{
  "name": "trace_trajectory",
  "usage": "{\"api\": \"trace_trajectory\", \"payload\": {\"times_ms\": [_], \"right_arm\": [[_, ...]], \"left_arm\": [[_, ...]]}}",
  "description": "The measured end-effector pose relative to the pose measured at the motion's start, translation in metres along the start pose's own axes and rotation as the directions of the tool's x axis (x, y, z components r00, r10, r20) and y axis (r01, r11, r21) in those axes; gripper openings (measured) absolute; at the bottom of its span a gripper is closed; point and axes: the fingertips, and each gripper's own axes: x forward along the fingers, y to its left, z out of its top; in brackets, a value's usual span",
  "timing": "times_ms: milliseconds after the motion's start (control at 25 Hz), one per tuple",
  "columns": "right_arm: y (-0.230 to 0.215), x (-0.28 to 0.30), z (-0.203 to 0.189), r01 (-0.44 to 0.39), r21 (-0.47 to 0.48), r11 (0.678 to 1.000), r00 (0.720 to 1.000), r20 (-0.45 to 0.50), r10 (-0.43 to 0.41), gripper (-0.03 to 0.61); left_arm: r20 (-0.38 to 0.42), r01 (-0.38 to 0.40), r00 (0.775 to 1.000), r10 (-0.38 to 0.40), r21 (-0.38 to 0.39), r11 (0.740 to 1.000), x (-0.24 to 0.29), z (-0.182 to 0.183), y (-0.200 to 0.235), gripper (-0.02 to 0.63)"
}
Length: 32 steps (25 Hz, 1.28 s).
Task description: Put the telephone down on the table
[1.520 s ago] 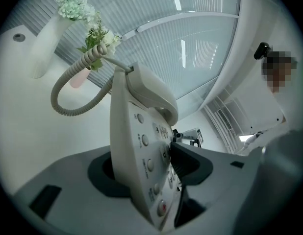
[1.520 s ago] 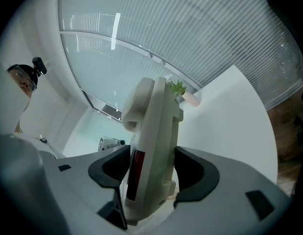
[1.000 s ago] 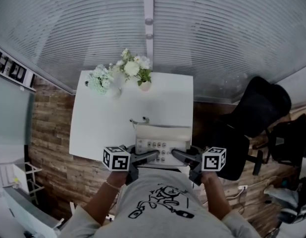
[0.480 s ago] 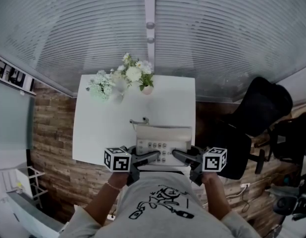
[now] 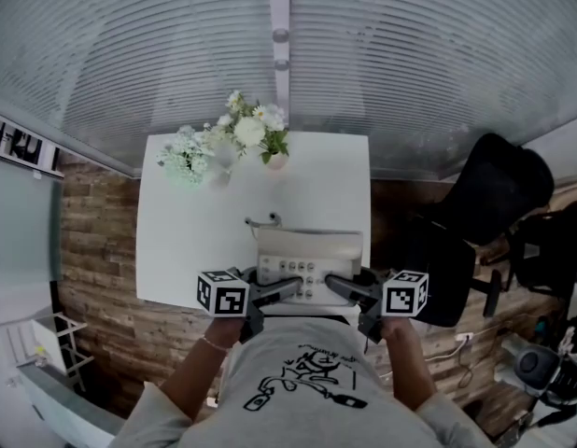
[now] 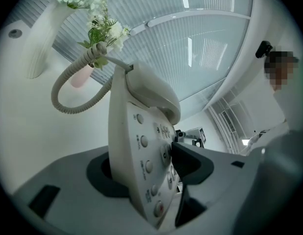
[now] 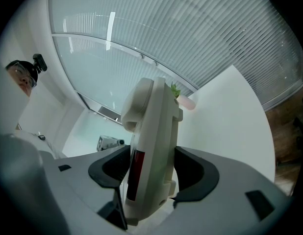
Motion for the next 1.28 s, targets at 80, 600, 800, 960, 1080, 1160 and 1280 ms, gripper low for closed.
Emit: {"api": "trace_trajectory", "payload": {"times_ms": [80,600,800,960,1080,1160,1280], "right_arm": [[-0.003,0.0,-0.001,0.006,0.002,1.0,1.0,-0.002,-0.006,0.295],[-0.034,0.017,-0.009,0.022,0.032,0.999,0.999,-0.024,-0.022,0.295],[-0.049,0.022,-0.013,0.029,0.053,0.998,0.999,-0.026,-0.027,0.295],[-0.06,0.026,-0.017,0.035,0.067,0.997,0.999,-0.031,-0.033,0.295],[-0.07,0.029,-0.023,0.041,0.087,0.995,0.999,-0.033,-0.038,0.295],[-0.077,0.03,-0.026,0.047,0.096,0.994,0.998,-0.038,-0.044,0.295],[-0.087,0.034,-0.03,0.053,0.115,0.992,0.998,-0.042,-0.048,0.293]], "left_arm": [[-0.004,-0.001,1.0,0.001,-0.007,1.0,0.001,-0.001,0.003,0.261],[-0.022,-0.06,0.998,0.059,-0.036,0.998,0.012,-0.012,0.041,0.294],[-0.038,-0.077,0.996,0.075,-0.04,0.996,0.017,-0.016,0.056,0.302],[-0.056,-0.089,0.995,0.086,-0.044,0.995,0.022,-0.02,0.068,0.307],[-0.07,-0.101,0.993,0.098,-0.043,0.994,0.025,-0.025,0.078,0.311],[-0.077,-0.11,0.991,0.106,-0.045,0.993,0.028,-0.028,0.085,0.318],[-0.084,-0.13,0.988,0.126,-0.043,0.991,0.031,-0.033,0.096,0.328]]}}
